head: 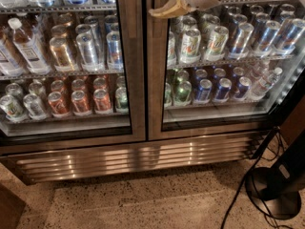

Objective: Open right fridge door

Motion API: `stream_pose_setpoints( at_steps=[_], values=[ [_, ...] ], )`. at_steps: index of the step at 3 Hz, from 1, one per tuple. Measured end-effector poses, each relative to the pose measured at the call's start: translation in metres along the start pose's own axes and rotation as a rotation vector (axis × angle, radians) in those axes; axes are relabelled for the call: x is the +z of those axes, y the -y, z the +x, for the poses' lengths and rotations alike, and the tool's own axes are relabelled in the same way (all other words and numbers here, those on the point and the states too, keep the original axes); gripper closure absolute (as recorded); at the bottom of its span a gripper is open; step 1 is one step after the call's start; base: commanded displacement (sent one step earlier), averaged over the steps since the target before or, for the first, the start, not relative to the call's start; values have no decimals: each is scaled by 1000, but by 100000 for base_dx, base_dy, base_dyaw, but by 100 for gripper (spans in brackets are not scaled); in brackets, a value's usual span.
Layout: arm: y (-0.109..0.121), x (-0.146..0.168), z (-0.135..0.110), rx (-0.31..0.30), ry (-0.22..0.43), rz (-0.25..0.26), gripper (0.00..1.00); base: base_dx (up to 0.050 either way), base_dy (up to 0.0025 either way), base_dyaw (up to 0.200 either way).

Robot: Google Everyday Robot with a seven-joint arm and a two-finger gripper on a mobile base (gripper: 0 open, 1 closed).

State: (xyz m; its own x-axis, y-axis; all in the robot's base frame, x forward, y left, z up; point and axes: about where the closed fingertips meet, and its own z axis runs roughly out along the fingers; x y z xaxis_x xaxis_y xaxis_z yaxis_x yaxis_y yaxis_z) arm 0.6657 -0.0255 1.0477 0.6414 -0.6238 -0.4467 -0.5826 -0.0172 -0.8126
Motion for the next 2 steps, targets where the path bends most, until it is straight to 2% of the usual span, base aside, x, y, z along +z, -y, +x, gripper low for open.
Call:
stream_pose_setpoints(
  at_steps=[2],
  values=[
    [-1, 0, 1, -9, -18, 10, 100, 0, 0, 0]
  ],
)
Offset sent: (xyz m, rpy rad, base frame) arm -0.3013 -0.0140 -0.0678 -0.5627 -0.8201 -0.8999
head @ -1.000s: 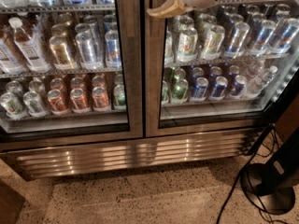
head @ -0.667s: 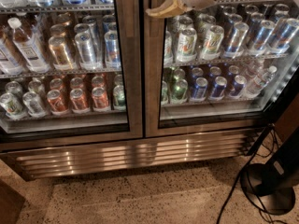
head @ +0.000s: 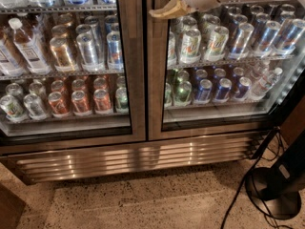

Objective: Open right fridge door

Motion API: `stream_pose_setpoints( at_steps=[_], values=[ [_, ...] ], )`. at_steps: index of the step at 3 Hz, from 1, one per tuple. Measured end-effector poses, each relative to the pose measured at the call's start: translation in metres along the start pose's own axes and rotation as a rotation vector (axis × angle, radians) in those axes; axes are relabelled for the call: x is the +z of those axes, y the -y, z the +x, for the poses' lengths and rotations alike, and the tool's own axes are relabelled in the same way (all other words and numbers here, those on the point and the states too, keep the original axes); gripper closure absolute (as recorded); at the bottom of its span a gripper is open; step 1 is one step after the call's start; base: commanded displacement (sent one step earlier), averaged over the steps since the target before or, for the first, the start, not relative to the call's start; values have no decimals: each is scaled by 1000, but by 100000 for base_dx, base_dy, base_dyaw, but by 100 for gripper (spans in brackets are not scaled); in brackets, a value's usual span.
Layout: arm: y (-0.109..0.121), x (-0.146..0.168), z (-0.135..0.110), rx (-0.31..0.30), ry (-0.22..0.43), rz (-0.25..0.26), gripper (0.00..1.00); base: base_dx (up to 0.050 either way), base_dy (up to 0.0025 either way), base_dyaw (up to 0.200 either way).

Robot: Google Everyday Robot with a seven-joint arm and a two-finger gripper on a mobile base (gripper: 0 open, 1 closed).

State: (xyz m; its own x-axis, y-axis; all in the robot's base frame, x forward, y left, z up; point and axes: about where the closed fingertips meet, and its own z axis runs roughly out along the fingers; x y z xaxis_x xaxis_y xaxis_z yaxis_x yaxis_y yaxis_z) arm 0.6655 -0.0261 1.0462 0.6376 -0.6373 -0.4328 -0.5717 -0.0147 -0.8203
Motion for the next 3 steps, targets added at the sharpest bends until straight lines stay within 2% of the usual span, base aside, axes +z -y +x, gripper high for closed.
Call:
stream_pose_setpoints(
  at_steps=[3],
  values=[
    [1, 2, -1, -19, -7, 9, 100, 0, 0, 0]
  ],
)
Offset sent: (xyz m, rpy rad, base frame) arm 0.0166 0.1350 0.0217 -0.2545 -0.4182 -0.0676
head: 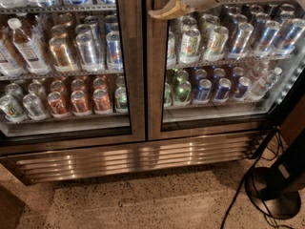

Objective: Open right fridge door

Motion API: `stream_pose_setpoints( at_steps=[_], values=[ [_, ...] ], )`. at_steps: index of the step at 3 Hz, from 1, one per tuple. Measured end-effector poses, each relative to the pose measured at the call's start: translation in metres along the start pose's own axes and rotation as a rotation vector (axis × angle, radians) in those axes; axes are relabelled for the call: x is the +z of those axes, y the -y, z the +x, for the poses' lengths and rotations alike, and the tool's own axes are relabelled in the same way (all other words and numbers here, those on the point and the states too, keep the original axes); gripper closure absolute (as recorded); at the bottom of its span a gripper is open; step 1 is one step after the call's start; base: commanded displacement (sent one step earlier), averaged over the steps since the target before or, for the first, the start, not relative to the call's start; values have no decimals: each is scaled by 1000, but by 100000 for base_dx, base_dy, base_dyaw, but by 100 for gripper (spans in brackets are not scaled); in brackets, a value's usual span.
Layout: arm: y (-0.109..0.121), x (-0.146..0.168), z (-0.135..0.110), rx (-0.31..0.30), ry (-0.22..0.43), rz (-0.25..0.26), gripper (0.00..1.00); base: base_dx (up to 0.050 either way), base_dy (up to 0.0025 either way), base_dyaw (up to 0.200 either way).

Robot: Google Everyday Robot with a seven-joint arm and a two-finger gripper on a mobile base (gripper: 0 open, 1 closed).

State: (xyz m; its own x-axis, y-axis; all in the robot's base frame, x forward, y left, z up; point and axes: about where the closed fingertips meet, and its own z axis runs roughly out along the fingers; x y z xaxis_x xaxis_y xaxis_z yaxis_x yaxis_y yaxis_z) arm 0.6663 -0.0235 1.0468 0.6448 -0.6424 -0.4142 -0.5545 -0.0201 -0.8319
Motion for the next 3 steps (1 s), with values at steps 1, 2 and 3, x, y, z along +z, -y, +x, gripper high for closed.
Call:
stream_pose_setpoints(
  at_steps=[1, 2, 3],
  values=[
    [0, -1, 1, 0, 0, 0, 100, 0, 0, 0],
    [0, -1, 1, -9, -6, 10, 100, 0, 0, 0],
    [1, -1, 1, -9, -6, 10, 100, 0, 0, 0]
  ],
)
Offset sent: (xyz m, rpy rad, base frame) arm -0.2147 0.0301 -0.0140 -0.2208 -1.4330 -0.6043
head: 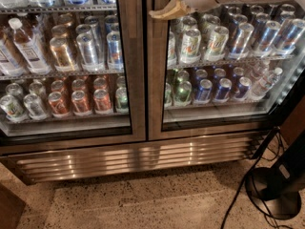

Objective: Open right fridge door

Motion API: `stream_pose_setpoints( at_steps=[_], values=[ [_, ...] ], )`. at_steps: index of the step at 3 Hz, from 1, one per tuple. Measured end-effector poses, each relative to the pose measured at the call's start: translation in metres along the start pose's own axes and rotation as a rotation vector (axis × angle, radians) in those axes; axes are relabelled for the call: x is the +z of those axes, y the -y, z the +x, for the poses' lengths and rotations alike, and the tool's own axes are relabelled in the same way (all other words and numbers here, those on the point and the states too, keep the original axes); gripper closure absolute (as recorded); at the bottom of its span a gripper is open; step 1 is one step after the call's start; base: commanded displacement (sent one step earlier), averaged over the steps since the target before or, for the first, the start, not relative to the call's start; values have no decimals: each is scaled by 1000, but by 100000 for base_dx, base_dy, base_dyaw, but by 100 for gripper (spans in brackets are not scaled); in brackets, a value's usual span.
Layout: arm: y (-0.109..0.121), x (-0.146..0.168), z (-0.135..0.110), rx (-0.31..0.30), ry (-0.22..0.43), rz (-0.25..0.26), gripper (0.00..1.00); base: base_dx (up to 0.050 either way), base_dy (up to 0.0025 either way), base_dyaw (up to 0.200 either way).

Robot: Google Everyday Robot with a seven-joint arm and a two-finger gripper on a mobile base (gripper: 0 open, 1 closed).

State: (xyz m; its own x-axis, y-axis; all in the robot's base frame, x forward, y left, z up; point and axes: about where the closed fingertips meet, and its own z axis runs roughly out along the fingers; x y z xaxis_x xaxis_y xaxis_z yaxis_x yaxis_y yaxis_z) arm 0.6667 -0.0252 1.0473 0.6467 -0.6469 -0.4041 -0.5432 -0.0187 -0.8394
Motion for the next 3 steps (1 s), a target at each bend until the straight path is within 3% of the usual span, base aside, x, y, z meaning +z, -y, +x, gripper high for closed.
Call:
stream_pose_setpoints(
  at_steps=[1, 3],
  values=[
    [-3, -1, 0, -29, -24, 29, 100, 0, 0, 0],
    [3, -6, 0, -66, -42, 40, 100, 0, 0, 0]
  ],
)
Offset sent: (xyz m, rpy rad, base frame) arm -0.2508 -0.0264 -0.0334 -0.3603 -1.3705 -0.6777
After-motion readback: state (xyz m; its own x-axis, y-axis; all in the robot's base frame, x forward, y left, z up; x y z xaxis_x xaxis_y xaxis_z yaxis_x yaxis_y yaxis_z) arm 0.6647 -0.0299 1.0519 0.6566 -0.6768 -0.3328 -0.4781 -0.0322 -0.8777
